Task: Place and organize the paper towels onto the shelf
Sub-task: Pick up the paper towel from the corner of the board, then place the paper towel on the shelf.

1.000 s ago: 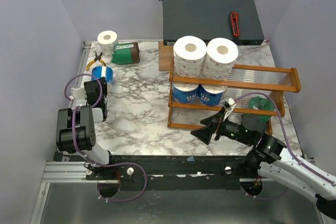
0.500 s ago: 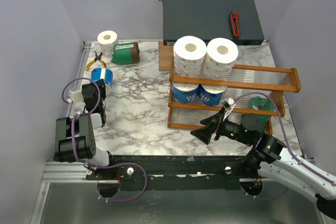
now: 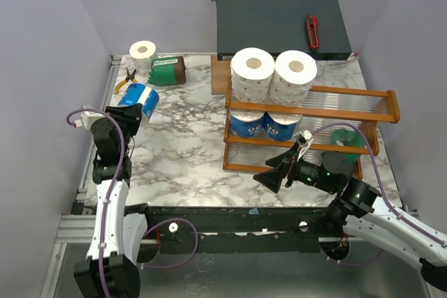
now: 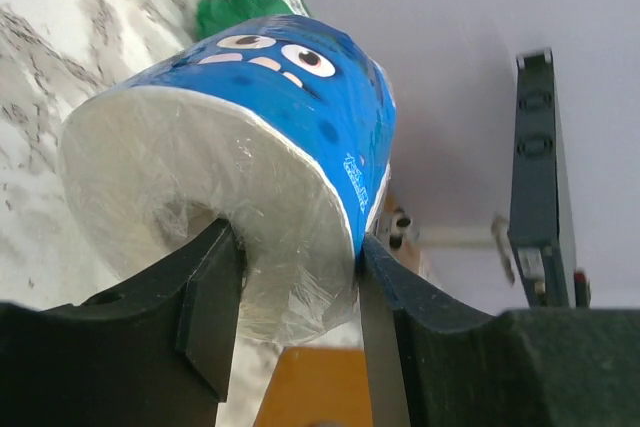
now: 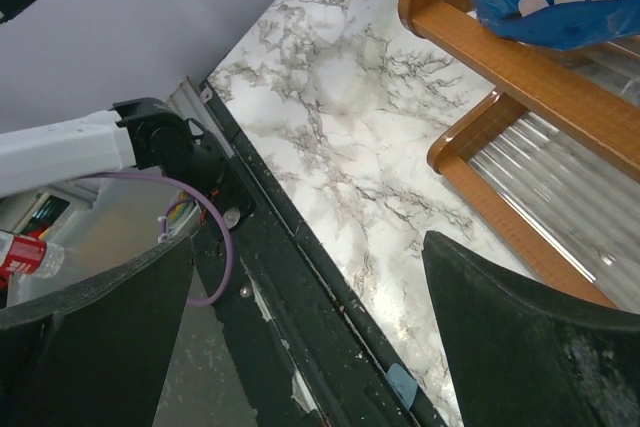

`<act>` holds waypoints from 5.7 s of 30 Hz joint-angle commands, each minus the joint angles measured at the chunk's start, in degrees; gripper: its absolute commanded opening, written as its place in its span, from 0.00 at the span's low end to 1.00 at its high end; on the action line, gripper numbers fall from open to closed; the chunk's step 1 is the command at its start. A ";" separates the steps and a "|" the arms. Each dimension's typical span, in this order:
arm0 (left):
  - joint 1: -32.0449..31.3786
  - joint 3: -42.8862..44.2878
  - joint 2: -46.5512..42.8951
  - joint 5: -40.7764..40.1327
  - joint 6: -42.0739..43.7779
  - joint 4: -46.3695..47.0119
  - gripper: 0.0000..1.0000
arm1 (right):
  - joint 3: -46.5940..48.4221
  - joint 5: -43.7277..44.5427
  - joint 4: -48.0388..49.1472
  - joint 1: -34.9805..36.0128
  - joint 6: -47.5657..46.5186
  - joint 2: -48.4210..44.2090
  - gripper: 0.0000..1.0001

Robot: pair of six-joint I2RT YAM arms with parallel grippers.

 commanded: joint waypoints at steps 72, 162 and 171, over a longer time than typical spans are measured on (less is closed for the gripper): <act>-93.59 70.66 44.52 -4.80 86.61 -30.01 0.00 | 26.65 60.38 -31.17 0.10 15.46 -16.09 1.00; -85.70 92.13 71.30 -14.72 91.13 -33.76 0.57 | 23.22 60.59 -37.37 0.12 19.96 -25.21 1.00; -90.22 88.72 65.62 -17.49 92.23 -34.71 0.59 | 23.08 61.77 -38.78 0.12 20.15 -25.07 1.00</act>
